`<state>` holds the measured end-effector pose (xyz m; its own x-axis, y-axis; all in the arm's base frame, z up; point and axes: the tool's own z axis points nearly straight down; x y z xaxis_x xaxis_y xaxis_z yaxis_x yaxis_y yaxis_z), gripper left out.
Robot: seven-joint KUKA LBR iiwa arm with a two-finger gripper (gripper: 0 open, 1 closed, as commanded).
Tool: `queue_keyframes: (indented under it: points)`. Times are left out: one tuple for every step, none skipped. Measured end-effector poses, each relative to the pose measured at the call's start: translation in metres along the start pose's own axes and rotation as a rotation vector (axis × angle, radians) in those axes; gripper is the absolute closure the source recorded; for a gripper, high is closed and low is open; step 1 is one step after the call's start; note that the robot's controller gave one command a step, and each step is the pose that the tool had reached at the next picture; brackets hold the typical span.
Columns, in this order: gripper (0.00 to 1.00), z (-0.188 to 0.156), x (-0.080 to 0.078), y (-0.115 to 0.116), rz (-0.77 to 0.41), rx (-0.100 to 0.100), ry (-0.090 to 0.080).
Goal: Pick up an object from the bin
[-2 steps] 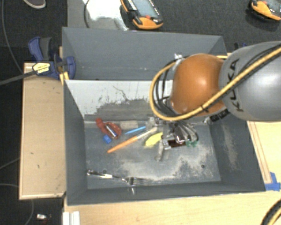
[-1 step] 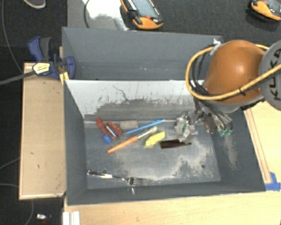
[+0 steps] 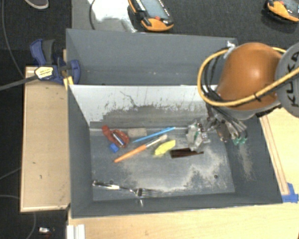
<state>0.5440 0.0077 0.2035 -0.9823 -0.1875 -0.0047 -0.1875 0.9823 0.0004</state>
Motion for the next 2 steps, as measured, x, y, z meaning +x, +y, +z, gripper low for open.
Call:
queue_keyframes:
  points:
    - [1.0, 0.07, 0.006, 0.015, 0.028, 0.001, -0.006]
    - [1.0, 0.121, 0.005, 0.054, 0.046, 0.002, -0.015]
